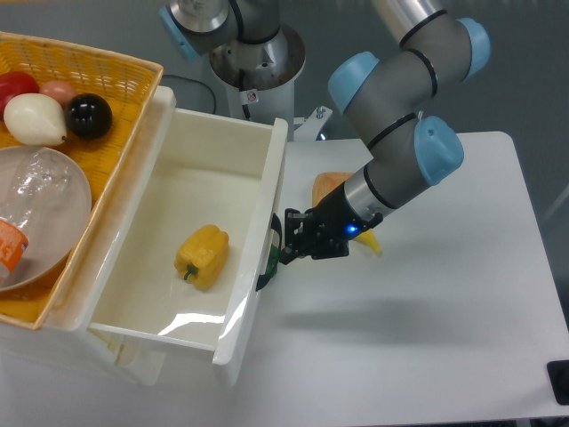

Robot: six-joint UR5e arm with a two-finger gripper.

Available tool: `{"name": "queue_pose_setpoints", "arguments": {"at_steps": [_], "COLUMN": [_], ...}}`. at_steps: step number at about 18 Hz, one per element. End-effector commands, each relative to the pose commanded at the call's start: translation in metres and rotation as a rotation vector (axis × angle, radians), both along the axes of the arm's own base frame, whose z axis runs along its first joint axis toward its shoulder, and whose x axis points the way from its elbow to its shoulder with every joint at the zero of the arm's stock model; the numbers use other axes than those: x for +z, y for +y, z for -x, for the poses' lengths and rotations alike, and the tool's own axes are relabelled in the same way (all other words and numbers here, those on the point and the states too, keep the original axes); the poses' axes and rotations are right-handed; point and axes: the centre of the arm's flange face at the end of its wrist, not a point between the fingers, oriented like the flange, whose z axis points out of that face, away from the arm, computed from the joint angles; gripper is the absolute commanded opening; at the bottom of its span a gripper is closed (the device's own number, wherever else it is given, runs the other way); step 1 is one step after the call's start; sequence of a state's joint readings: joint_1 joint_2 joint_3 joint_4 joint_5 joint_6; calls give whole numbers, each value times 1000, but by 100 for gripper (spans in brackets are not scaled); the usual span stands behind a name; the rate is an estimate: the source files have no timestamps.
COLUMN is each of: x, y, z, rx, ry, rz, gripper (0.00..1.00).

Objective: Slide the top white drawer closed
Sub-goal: 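Push the drawer front with the gripper, sliding the drawer inward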

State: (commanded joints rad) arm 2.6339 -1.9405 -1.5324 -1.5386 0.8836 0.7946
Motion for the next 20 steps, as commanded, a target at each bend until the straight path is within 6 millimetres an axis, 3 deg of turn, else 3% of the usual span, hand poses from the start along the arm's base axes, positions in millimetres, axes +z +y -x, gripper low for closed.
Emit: {"name": "queue_pose_setpoints", "arguments": {"at_steps": [15, 20], "x": [7, 18], "y": [3, 2], "z": [-10, -18], "rx": [-7, -11], "ry": [-20, -21], "rz": [-4, -5], "gripper": [0, 0]}}
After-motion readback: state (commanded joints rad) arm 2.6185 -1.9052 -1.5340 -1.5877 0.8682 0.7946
